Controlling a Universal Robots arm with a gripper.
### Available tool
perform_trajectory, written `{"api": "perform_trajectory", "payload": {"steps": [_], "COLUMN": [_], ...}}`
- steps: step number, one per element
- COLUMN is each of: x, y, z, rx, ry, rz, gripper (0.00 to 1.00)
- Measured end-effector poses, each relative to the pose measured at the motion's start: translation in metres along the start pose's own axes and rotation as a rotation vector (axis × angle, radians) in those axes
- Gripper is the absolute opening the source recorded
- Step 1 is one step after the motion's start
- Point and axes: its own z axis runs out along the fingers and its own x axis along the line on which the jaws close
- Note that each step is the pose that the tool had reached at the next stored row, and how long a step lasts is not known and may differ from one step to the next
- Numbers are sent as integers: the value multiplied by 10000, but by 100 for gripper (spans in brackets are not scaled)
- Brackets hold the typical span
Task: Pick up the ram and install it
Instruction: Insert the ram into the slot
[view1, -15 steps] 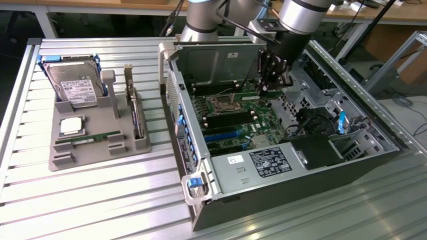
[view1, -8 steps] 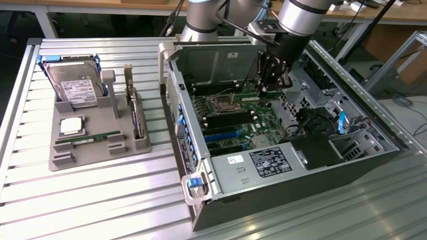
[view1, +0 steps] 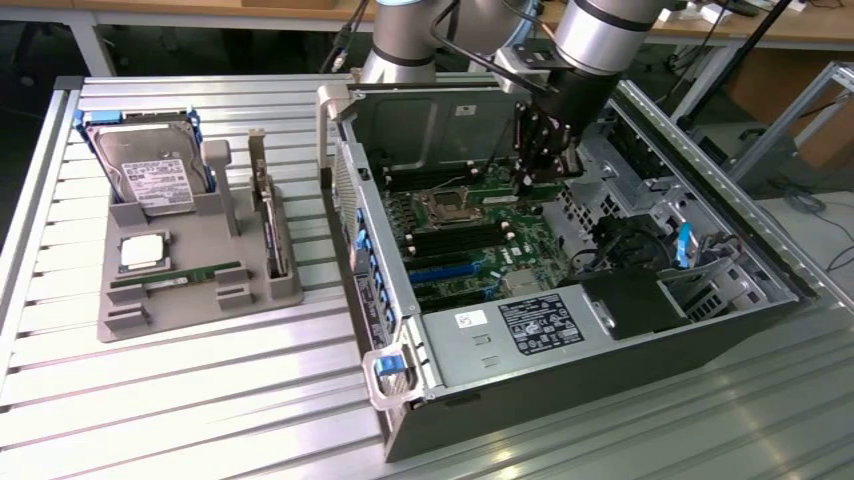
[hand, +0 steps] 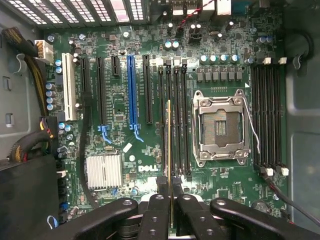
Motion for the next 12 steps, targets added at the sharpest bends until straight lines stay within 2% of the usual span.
{"api": "perform_trajectory", "payload": {"steps": [12], "x": [0], "y": [-3], "z": [60], "rx": [0], "ry": [-1], "rz": [0], "gripper": [13]}}
